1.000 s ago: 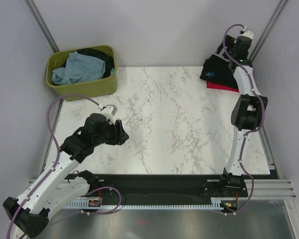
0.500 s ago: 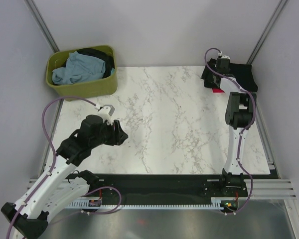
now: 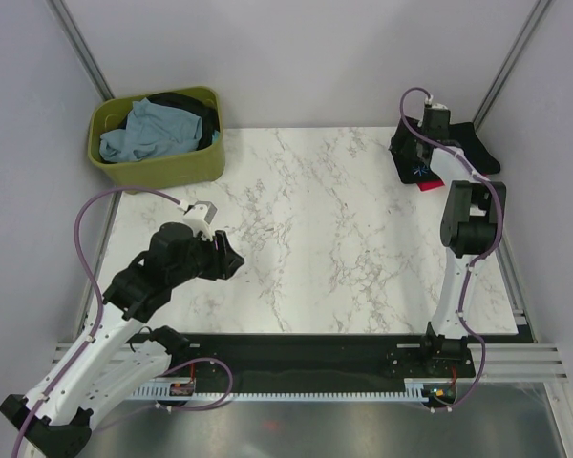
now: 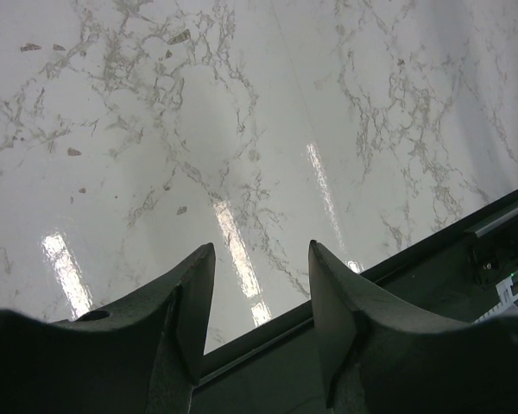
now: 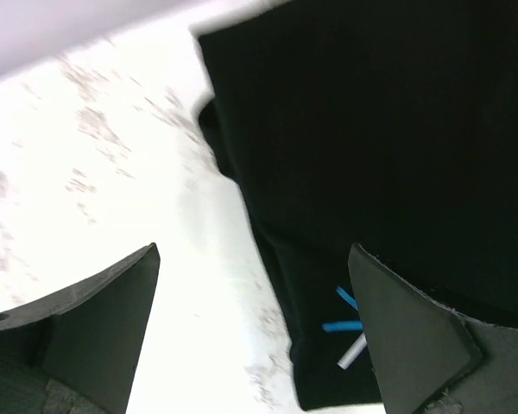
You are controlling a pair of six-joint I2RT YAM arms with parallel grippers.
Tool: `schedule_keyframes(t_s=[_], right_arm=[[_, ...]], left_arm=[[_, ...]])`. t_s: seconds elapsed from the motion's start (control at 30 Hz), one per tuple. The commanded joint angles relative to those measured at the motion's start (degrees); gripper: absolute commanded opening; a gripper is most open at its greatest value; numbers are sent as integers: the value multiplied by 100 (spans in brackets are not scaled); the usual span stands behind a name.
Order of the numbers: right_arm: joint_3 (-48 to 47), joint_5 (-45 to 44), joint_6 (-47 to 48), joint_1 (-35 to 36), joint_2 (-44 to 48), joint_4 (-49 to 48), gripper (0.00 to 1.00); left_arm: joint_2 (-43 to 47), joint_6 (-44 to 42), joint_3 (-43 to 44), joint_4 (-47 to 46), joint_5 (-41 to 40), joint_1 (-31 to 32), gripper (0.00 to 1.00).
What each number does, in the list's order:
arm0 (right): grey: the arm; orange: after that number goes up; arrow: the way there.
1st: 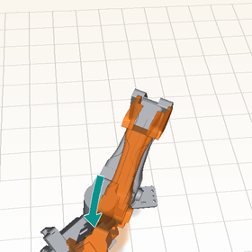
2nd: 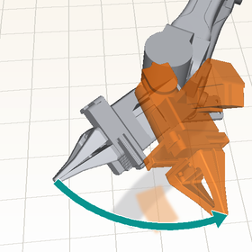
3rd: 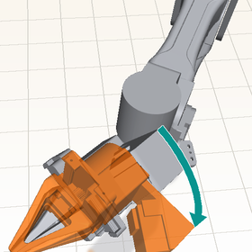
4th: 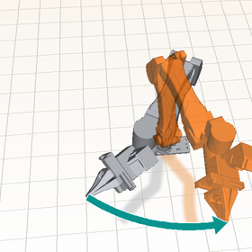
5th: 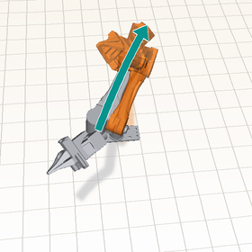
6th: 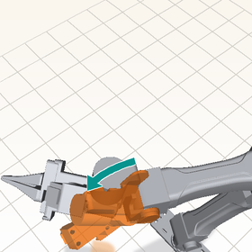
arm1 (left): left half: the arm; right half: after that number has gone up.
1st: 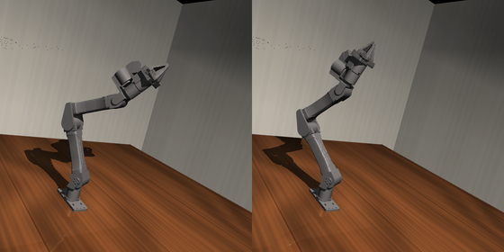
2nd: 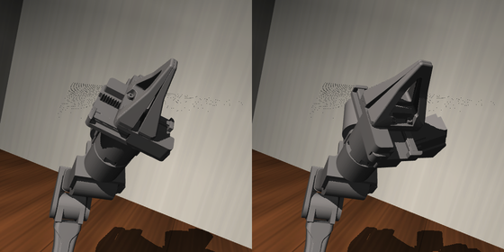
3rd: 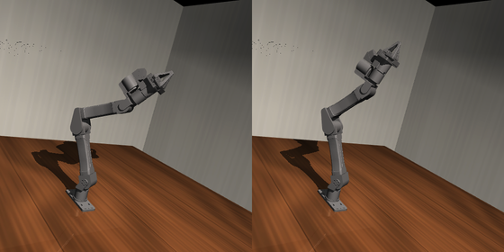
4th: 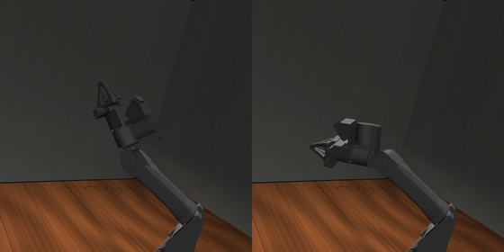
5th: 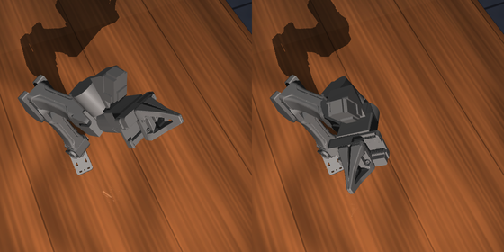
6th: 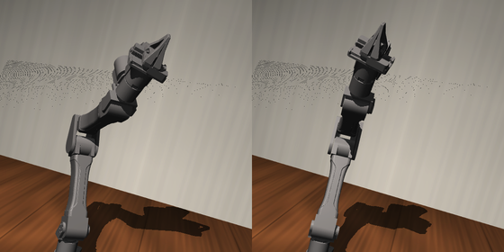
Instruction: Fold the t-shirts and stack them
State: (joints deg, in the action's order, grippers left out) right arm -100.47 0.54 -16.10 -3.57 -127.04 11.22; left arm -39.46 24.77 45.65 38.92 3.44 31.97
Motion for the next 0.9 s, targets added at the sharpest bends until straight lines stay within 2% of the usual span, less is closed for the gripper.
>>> schedule_keyframes(t_s=[0.0, 0.23, 0.4, 0.53, 0.67, 0.77, 0.87], right_arm=[[-605, 385, -86, 50, 136, -49, 98], [-1385, 641, -648, 50, -372, -534, 98], [-2449, 869, -1026, 59, -1427, -463, 98], [-2943, 878, -1316, 146, -2217, -542, 98], [-2996, 1263, -1580, 182, -2674, -1305, 98], [-3242, 2089, -1888, 199, -3061, -2280, 98], [-3567, 2381, -1924, 226, -3134, -2431, 98]], left_arm=[[62, -148, 111, -51, -63, 3, 55], [70, -148, 111, -60, -98, 3, 55], [26, -148, 93, -51, -125, 3, 55], [0, -148, 102, -42, -168, 3, 55], [44, -140, 94, -33, -238, 11, 55], [97, -122, 93, -25, -291, 11, 55], [97, -122, 85, -16, -318, 3, 55]])
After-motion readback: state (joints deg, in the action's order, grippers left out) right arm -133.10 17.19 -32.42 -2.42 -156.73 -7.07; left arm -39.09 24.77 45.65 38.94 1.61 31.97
